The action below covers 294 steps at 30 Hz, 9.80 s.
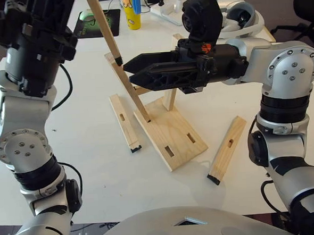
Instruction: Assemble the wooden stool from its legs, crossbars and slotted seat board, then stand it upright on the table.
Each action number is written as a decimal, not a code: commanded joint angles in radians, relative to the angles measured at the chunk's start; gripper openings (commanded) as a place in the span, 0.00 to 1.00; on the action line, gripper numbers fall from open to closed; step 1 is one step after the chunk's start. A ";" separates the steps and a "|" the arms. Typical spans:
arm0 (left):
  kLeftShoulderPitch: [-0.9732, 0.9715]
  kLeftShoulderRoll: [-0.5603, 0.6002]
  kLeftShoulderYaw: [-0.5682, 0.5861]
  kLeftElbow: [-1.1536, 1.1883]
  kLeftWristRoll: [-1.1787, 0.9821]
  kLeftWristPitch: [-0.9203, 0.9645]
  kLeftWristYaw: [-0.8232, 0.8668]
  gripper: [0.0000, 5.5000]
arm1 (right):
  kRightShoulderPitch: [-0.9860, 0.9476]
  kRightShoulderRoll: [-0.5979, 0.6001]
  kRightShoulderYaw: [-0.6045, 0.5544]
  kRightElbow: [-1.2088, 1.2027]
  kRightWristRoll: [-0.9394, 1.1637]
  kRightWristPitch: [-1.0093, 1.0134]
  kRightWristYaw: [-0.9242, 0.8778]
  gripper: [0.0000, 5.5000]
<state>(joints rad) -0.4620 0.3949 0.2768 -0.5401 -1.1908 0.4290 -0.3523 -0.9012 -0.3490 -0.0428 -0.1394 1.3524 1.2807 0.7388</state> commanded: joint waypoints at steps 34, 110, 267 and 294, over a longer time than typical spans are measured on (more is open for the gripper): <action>0.157 0.204 0.268 0.184 0.079 0.018 -0.114 0.24 | -0.046 -0.140 -0.033 0.142 -0.261 -0.153 -0.111 0.43; 0.280 0.018 -0.158 0.679 0.714 -0.306 -0.541 0.24 | -0.264 -0.095 -0.059 0.494 -0.481 -0.168 0.275 0.43; 0.443 0.002 -0.230 0.006 0.593 0.046 -0.053 0.00 | -0.023 -0.048 -0.270 0.195 -0.287 -0.127 -0.076 0.43; 0.621 0.123 -0.326 0.165 0.720 0.011 -0.207 0.00 | -0.010 -0.046 -0.274 0.172 -0.211 -0.132 -0.140 0.43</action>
<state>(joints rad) 0.1089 0.4923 -0.0102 -0.4277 -0.5383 0.4721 -0.5355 -0.9006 -0.3968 -0.3098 0.0402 1.1192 1.1482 0.6085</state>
